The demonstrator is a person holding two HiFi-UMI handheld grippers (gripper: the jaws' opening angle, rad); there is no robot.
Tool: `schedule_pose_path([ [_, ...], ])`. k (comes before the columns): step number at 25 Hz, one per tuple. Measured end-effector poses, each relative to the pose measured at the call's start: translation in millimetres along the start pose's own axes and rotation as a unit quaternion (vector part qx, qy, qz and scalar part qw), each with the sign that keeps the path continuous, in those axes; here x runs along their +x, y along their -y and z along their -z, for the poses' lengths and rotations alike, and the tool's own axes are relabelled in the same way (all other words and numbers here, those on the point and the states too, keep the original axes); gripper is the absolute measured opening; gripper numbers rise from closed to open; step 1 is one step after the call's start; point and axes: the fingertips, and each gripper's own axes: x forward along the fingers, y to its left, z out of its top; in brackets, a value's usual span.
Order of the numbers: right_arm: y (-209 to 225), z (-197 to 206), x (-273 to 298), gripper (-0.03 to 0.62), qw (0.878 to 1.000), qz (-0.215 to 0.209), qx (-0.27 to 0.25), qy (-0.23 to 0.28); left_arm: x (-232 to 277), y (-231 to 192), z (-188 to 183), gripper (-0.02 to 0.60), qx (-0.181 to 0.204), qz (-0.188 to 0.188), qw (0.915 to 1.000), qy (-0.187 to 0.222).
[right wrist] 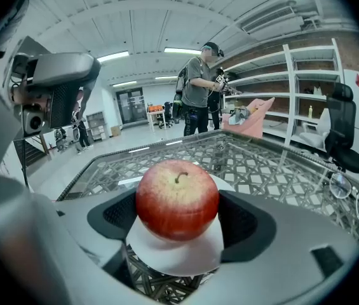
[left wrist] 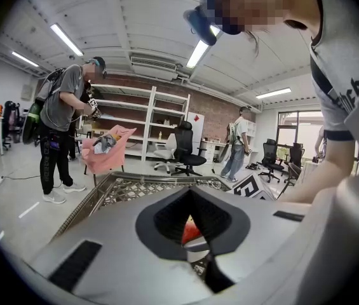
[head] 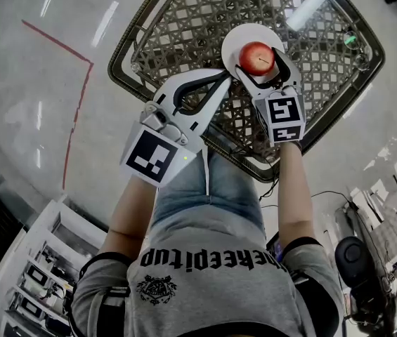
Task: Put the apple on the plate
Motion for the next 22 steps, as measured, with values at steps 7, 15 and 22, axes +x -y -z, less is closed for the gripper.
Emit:
schedule_pose_path([
  [7,-1.0,-1.0,2.3,0.410,1.000,0.003,-0.006,-0.002,0.2,-3.0,0.7,0.021,-0.003,0.000,1.0000,-0.001],
  [15,-2.9,-2.8,-1.7,0.419,1.000,0.009,-0.008,0.001,-1.7,-3.7,-1.3,0.021,-0.002,0.001,1.0000,-0.003],
  [22,0.6,-1.0,-1.2,0.422,1.000,0.011,-0.008,-0.003,-1.1,-4.8,0.0,0.021,-0.004,0.001,1.0000,-0.001],
])
